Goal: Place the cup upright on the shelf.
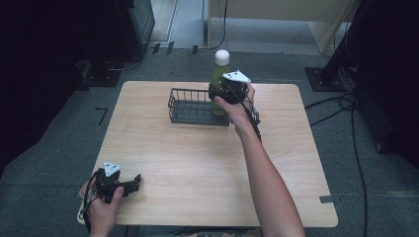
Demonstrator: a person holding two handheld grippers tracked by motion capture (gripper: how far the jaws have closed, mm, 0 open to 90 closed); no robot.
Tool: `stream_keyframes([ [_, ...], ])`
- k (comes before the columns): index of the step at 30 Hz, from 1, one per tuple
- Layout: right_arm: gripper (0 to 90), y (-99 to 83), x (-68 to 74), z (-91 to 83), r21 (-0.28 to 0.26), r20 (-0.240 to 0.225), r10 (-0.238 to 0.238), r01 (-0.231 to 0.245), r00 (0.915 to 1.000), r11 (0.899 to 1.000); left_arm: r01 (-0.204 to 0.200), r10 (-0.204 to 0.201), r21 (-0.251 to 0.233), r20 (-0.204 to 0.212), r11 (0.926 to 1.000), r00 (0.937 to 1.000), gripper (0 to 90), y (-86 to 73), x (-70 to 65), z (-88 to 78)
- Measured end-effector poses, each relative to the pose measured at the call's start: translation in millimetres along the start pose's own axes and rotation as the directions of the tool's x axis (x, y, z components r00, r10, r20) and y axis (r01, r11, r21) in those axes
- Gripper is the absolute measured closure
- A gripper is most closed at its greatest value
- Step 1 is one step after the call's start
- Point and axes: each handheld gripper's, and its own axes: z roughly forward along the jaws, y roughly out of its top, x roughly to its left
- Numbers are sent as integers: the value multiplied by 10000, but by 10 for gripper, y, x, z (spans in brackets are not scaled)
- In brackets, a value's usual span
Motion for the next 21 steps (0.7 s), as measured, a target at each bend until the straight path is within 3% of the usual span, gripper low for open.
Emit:
stream_keyframes([
  [13,127,22,-28,-92,-4,-247,18,-18,9997,10000,0,0,0,0,10000,10000,0,0,0,0],
  [21,62,10,-88,-265,73,-493,-9,13,9988,10000,-1,1,1,0,10000,10000,0,0,0,0],
])
